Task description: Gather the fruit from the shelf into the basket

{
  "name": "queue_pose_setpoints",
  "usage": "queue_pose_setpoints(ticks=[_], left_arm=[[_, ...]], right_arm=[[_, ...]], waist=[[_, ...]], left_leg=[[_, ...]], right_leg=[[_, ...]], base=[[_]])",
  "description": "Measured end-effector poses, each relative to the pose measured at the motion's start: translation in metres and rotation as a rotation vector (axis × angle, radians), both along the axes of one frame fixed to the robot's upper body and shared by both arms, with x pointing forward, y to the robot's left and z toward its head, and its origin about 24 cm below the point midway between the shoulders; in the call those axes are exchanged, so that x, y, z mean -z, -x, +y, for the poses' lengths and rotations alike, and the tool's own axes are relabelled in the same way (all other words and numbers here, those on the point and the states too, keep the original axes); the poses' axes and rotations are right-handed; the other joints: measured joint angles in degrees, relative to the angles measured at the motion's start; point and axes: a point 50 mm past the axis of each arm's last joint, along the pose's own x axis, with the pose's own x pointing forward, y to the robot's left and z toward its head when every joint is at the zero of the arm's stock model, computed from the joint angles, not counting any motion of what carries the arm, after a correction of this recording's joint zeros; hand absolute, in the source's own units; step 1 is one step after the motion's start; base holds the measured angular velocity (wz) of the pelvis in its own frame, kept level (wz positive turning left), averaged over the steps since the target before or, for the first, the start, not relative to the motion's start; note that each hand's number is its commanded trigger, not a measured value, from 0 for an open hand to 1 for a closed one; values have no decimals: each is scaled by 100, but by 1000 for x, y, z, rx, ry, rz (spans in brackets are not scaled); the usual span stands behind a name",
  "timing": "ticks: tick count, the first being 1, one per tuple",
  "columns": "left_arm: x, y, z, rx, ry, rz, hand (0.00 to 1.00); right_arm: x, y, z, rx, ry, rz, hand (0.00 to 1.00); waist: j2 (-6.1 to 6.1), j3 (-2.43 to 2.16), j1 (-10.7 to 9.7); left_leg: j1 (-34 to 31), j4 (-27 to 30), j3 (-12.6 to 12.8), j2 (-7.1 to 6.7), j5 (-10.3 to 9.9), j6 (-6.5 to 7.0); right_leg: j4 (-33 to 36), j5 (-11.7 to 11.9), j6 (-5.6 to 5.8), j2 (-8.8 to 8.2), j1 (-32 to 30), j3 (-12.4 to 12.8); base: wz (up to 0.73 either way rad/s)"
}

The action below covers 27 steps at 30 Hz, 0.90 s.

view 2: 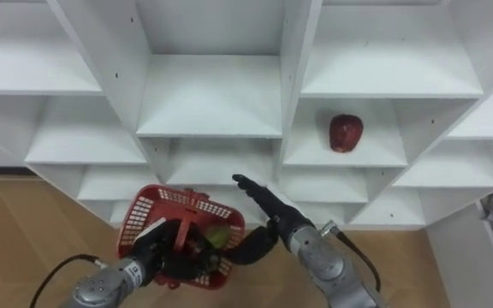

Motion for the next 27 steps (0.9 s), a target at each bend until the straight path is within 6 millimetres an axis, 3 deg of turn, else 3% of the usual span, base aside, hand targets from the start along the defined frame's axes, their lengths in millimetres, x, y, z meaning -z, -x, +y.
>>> queue_pose_setpoints(ticks=[2,9,20,23,27], left_arm=[[3,4,5,-13,-11,15,100],[13,27,21,-86,-41,67,100],[21,45,25,-123,-51,111,100],[21,46,26,-125,-52,113,100],[21,46,29,-146,-55,112,100]], right_arm=[[0,0,-3,23,0,-7,0],[0,11,-23,162,-41,-22,0],[-9,23,-46,361,-166,-59,0],[-6,28,-53,414,-161,-54,0],[-6,28,-57,446,-149,-65,0]], waist=[[8,-2,-37],[168,-103,-67],[295,-83,-472],[280,-72,-516],[190,-13,-614]], left_leg=[[71,-20,10,1,0,0],[296,-30,131,43,-59,-29],[480,-114,256,58,-75,-44],[488,-132,272,58,-76,-44],[540,-166,275,58,-80,-51]], right_leg=[[-26,1,0,5,67,8],[-89,10,7,65,212,150],[-91,0,14,114,331,329],[-92,-5,16,117,324,346],[-100,-17,15,122,362,346]], base=[[0],[-9],[-8],[-1],[0]])
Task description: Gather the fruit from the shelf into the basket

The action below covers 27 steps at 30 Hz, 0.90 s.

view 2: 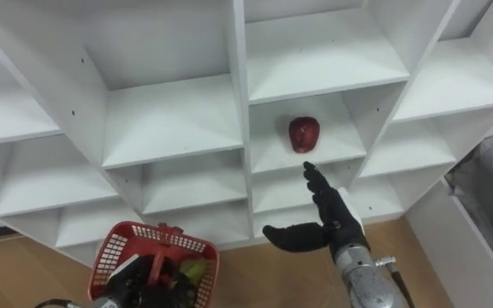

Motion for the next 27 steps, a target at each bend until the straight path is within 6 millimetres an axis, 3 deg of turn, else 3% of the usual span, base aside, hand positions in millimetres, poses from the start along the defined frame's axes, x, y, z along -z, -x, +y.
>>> queue_pose_setpoints(ticks=[9,27], left_arm=[[-3,-3,8,-49,-1,-20,100],[-4,-3,9,-54,-5,-30,100]], right_arm=[[-15,-12,-16,120,36,-86,0],[-30,-33,-23,229,73,-208,0]], waist=[[-87,-21,-18],[-87,-20,40]], left_leg=[[25,-58,38,-2,-13,-8],[27,-24,-147,-4,-11,-11]], right_leg=[[-84,-1,4,7,20,11],[-101,-8,-4,-11,127,-155]], base=[[-1],[4]])
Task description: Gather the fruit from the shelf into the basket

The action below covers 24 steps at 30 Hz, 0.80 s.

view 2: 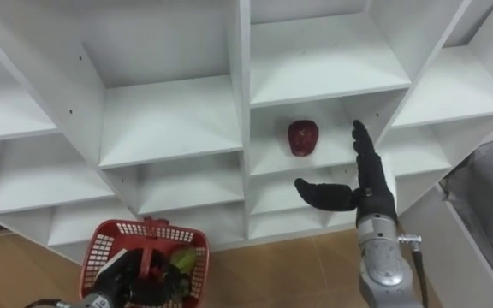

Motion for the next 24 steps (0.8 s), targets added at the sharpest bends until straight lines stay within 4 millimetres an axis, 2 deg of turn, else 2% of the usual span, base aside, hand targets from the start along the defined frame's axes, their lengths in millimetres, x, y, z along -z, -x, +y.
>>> queue_pose_setpoints(ticks=[4,10,15,18,23,24], left_arm=[[-1,-1,1,6,-3,-6,100],[-6,-6,6,14,-18,-31,100],[-7,-8,9,16,-16,-34,100],[-8,-10,9,22,-13,-36,100],[-11,-16,11,30,-21,-54,100],[-13,-19,12,32,-25,-60,100]], right_arm=[[-6,-5,-7,19,33,-20,0],[-17,-34,-21,91,53,-43,0],[-19,-48,-26,119,21,-33,0],[-21,-55,-31,139,30,-20,0],[-24,-63,-37,185,34,-12,0],[-25,-64,-40,198,39,-15,0]], waist=[[-37,16,116],[-182,34,235],[-180,36,285],[-183,38,404],[-239,96,478],[-260,123,523]], left_leg=[[-85,15,-37,-6,2,-1],[-529,259,-189,-2,1,-1],[-686,310,-295,-5,1,-1],[-854,413,-296,-8,0,2],[-1225,621,-319,-11,7,12],[-1346,703,-336,-4,4,15]], right_leg=[[26,-21,0,-12,-71,-46],[134,-43,-23,-40,-362,-197],[182,-53,-34,-68,-463,-354],[294,-65,-42,-94,-637,-362],[554,-107,-71,-144,-1011,-400],[623,-118,-82,-150,-1118,-413]], base=[[6],[14],[14],[1],[4],[9]])
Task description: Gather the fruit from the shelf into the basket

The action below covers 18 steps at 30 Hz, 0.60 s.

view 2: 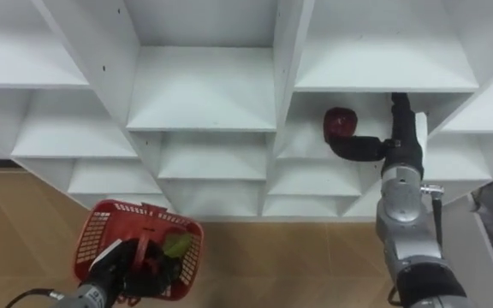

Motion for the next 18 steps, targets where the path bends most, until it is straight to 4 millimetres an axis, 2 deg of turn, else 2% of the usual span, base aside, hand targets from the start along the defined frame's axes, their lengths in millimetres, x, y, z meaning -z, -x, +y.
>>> queue_pose_setpoints(ticks=[5,10,12,16,18], left_arm=[[-3,-7,-1,8,-3,-17,100],[-4,-9,-4,48,-9,-15,100],[-5,-12,-5,52,-9,-25,100],[-8,-17,-10,75,-15,-43,100],[-9,-16,-13,87,-17,-47,100]], right_arm=[[-7,-2,-14,44,-3,-12,0],[-22,-13,-18,80,-7,-61,0],[-26,-17,-18,94,-2,-71,0],[-31,-19,-25,141,20,-77,0],[-32,-20,-25,150,27,-83,0]], waist=[[-10,24,57],[-1,68,60],[14,84,74],[78,142,226],[82,141,240]], left_leg=[[-529,313,-131,-5,-10,10],[-945,657,-173,-95,-41,23],[-1146,846,-207,-90,-75,16],[-1433,1128,-274,-51,-139,0],[-1544,1164,-279,-56,-139,1]], right_leg=[[318,-59,-36,-55,-466,-107],[1002,-346,-83,-263,-1025,-136],[1180,-391,-112,-280,-1200,-135],[1335,-424,-129,-269,-1416,-136],[1405,-428,-133,-277,-1520,-137]], base=[[14],[11],[9],[3],[4]])
